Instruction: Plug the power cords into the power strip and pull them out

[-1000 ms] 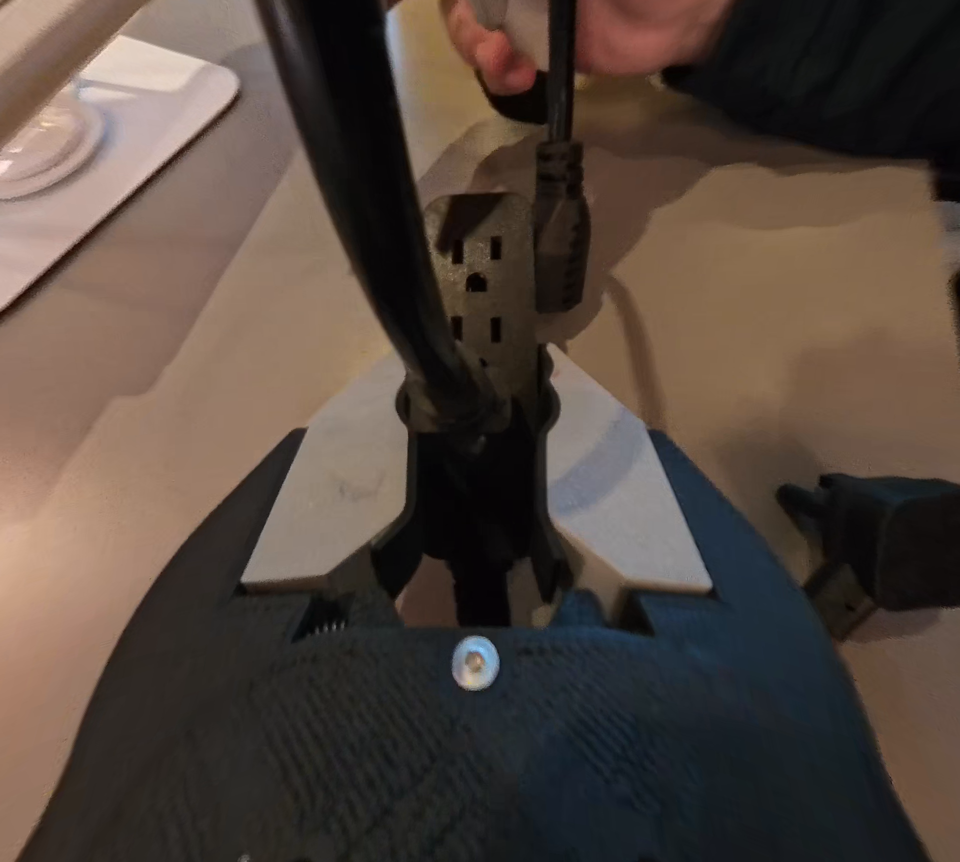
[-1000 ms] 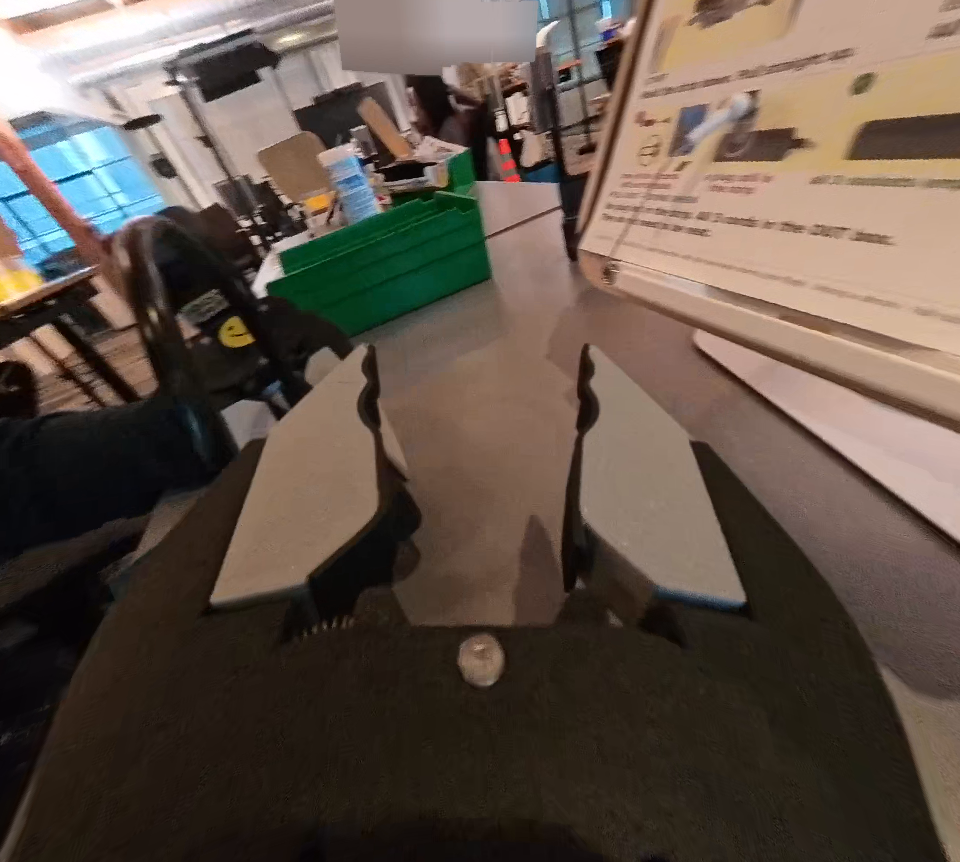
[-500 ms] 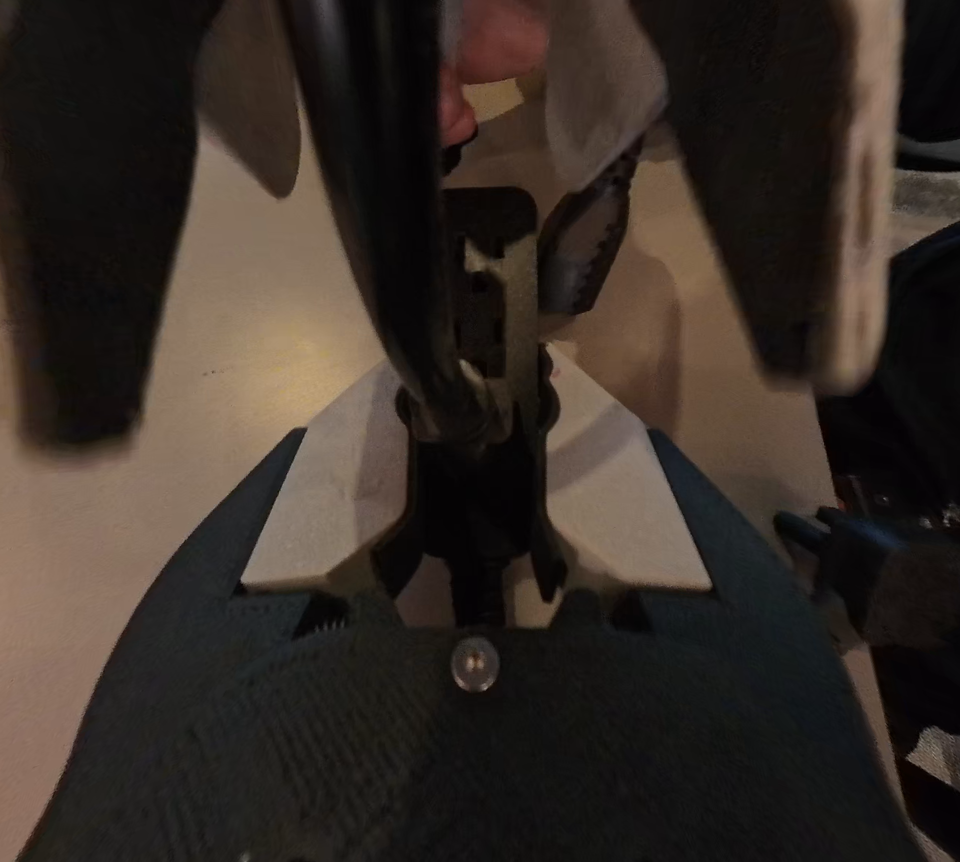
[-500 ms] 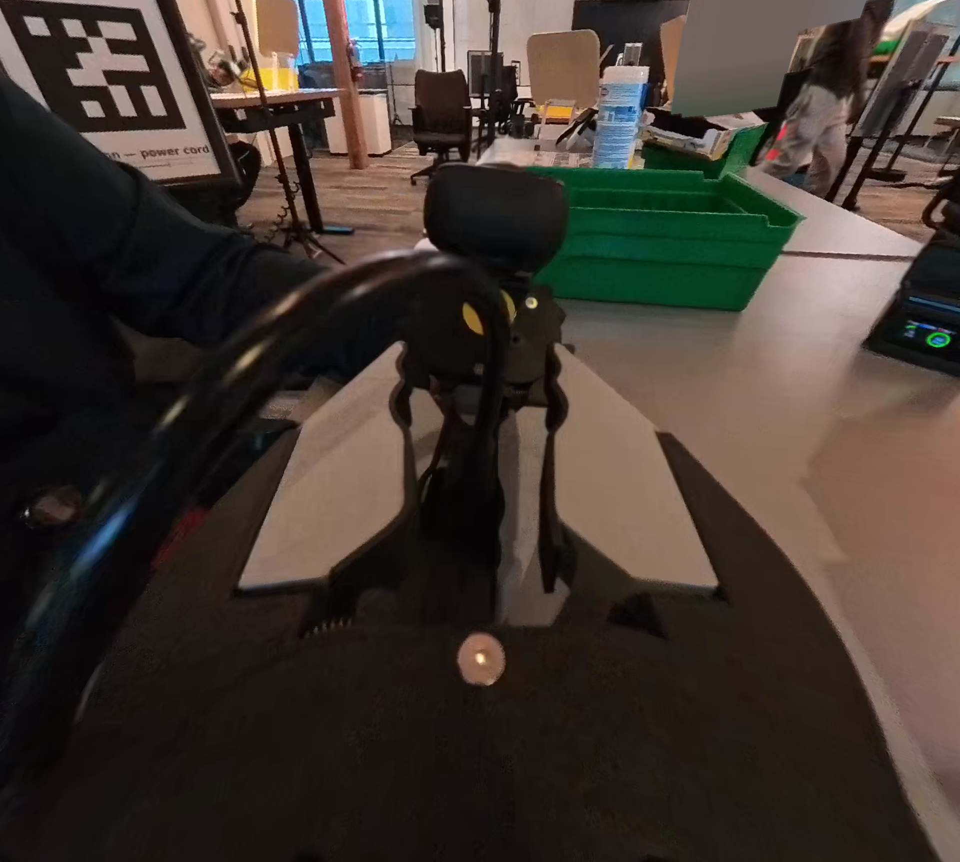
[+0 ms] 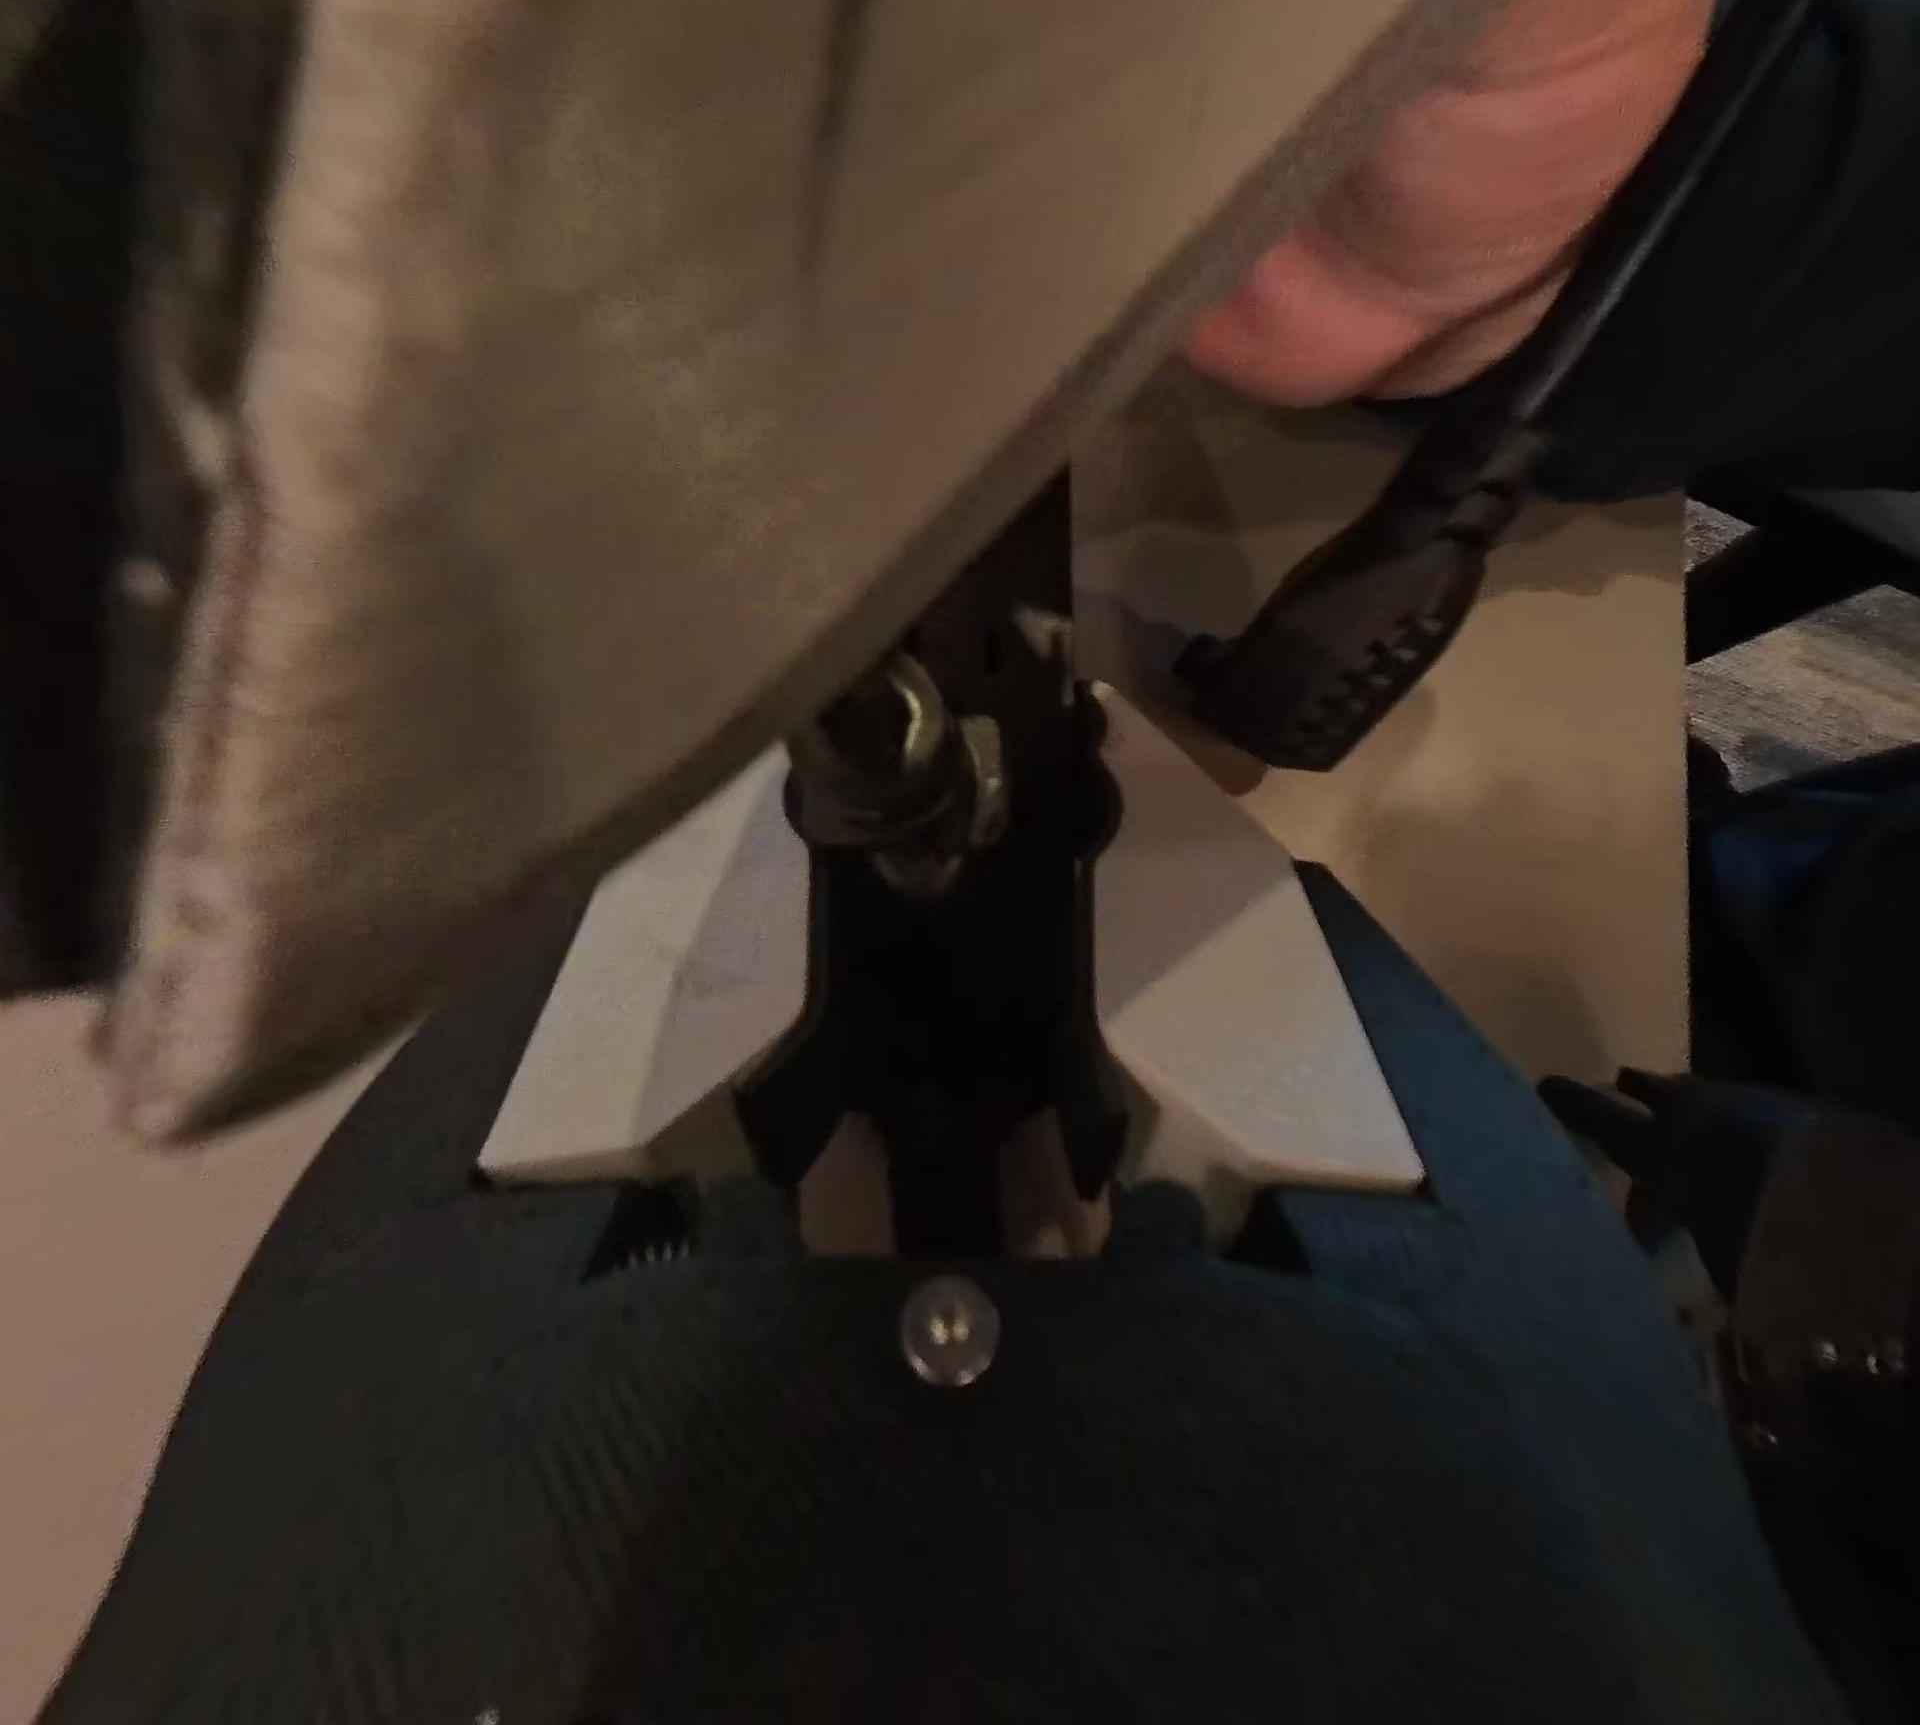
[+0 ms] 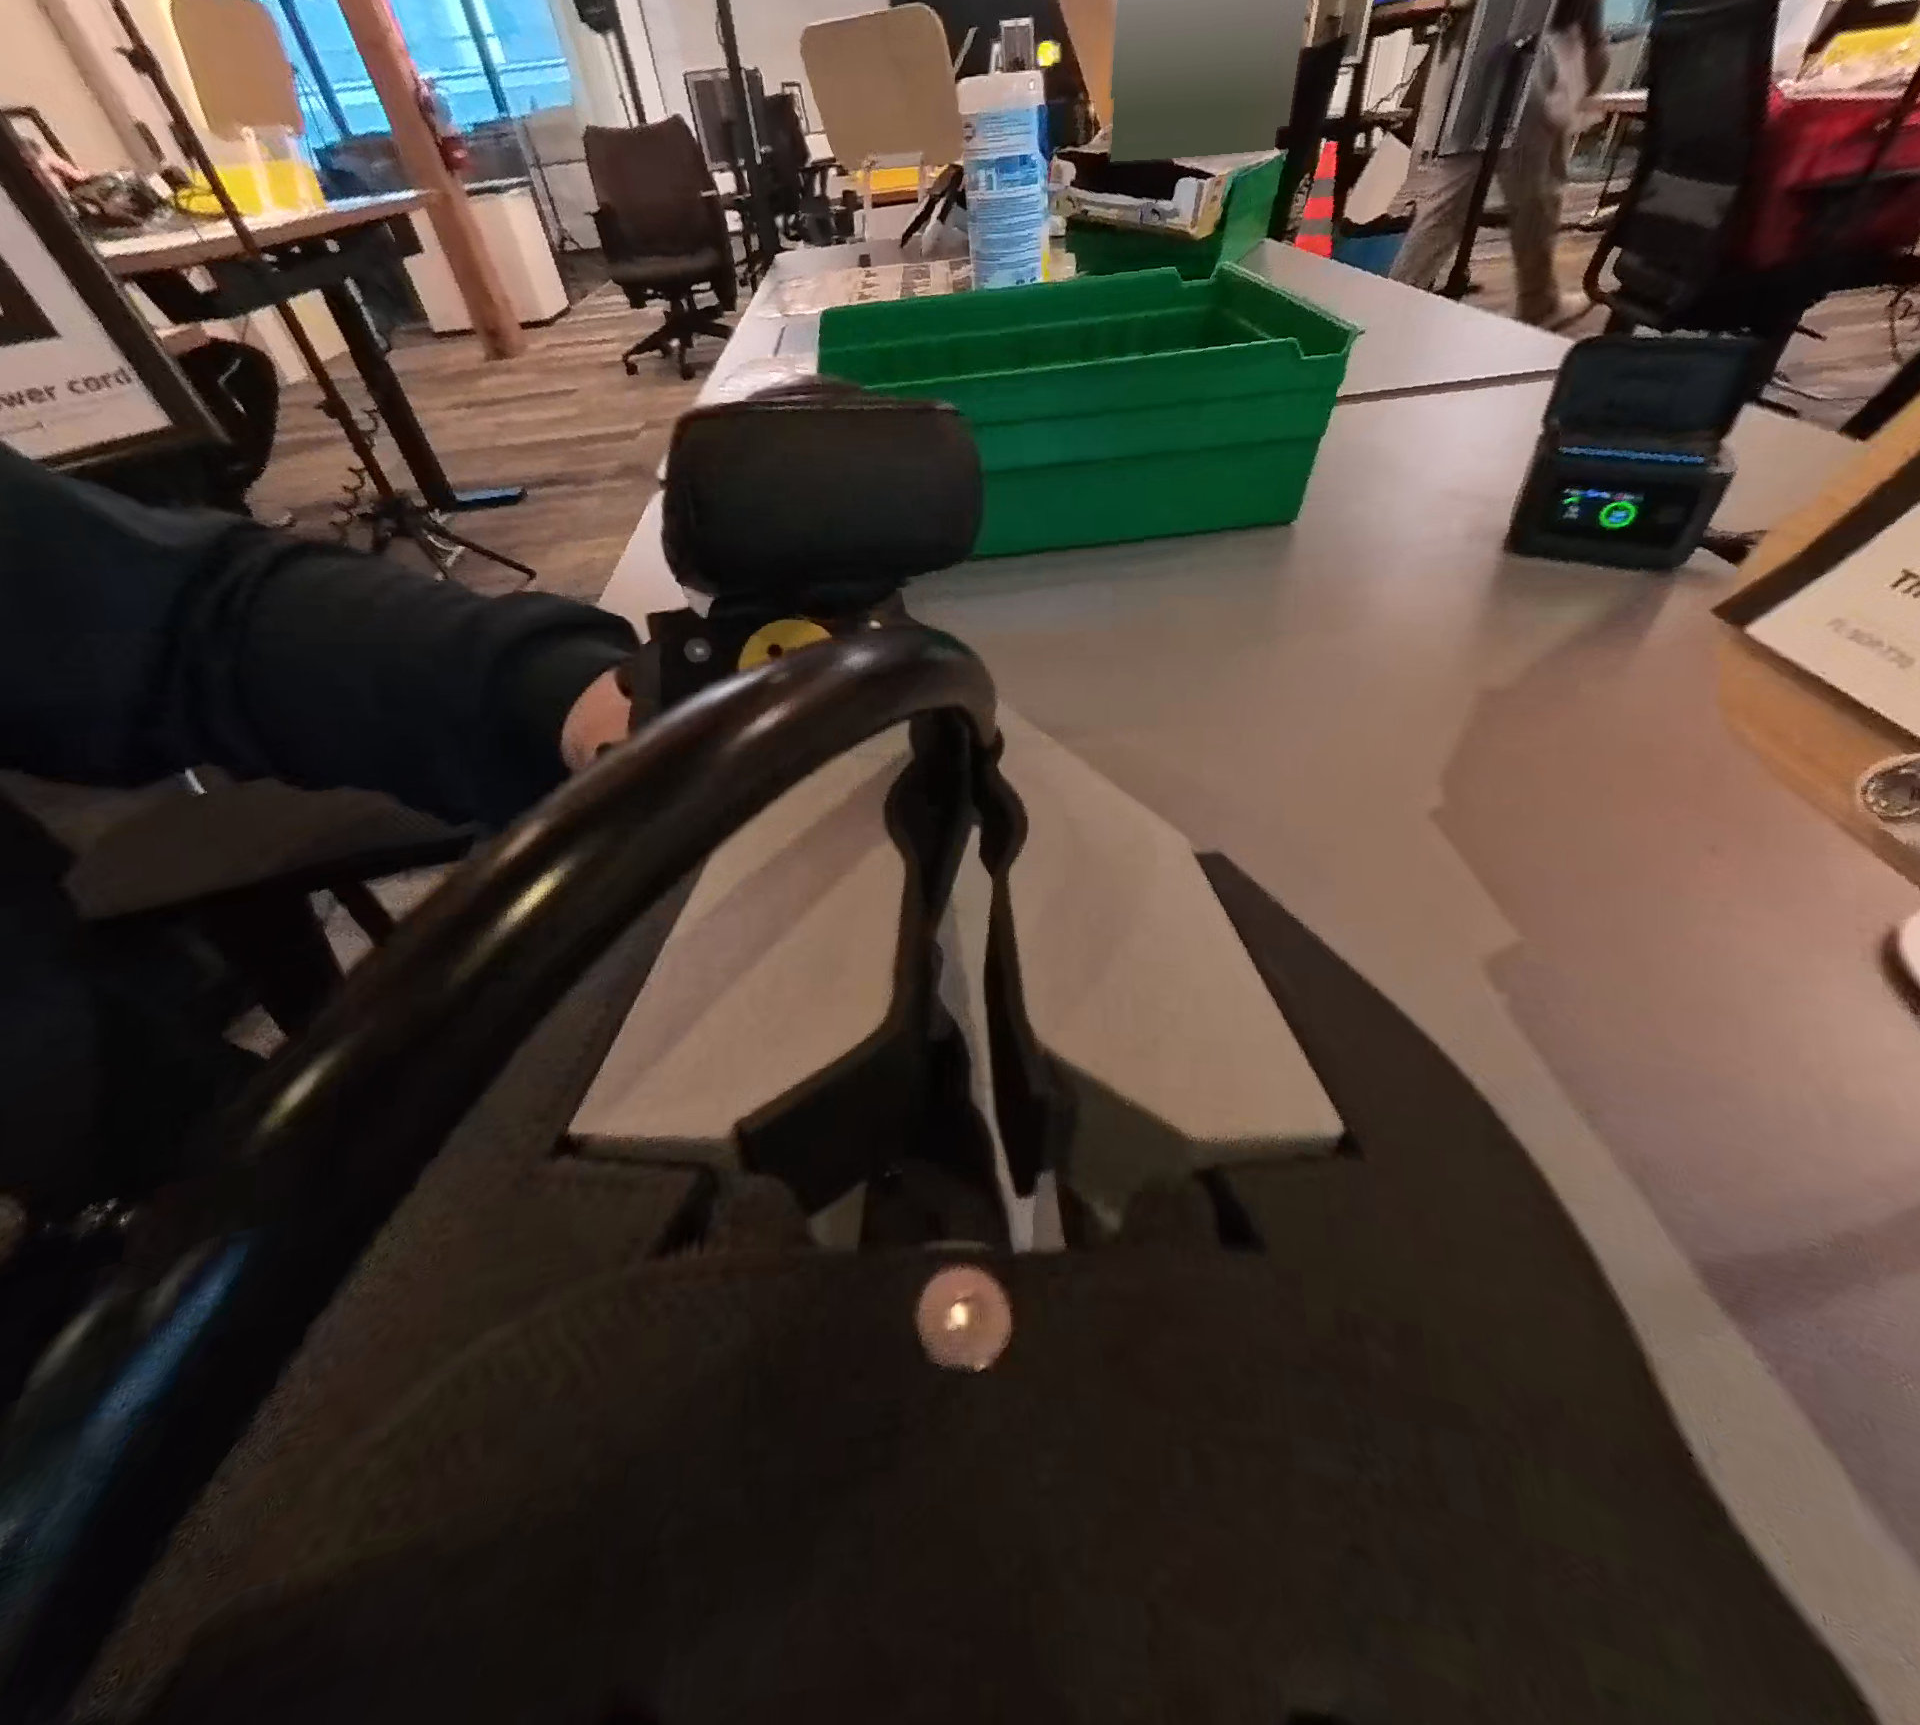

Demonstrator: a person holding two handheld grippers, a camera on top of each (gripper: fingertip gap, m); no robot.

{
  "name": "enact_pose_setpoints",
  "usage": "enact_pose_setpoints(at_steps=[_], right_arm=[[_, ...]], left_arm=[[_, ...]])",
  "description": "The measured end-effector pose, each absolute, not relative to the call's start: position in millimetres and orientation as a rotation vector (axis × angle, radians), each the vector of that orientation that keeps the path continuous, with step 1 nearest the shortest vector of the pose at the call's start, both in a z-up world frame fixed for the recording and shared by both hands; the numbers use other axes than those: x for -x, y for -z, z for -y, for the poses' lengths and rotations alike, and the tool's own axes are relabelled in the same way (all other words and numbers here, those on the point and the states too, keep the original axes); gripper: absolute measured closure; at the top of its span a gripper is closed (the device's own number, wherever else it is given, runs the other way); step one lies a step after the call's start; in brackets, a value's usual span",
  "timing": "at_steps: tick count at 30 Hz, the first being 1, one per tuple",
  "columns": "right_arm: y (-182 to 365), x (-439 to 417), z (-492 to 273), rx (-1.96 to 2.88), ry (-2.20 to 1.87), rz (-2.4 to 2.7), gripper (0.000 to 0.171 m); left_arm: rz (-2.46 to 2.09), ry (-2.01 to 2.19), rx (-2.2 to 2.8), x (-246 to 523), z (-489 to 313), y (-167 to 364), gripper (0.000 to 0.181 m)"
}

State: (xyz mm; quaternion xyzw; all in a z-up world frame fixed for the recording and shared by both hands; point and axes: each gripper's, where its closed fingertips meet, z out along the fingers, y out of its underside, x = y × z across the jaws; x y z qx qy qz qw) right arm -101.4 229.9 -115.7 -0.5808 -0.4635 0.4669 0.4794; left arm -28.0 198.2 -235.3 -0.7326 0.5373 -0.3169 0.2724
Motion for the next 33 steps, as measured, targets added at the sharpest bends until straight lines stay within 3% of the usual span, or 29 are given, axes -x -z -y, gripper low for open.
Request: enact_pose_setpoints(at_steps=[16, 33], right_arm=[[91.5, 96.9, -251.5, 1.413, -1.289, 0.814, 0.171], [79.4, 91.2, -231.1, 1.267, -1.258, 1.012, 0.171]], left_arm=[[-1.312, 0.821, 1.982, 28.4, -213.4, 228.4, 0.138], [-1.357, 0.904, 1.834, 37.2, -209.4, 210.8, 0.138]])
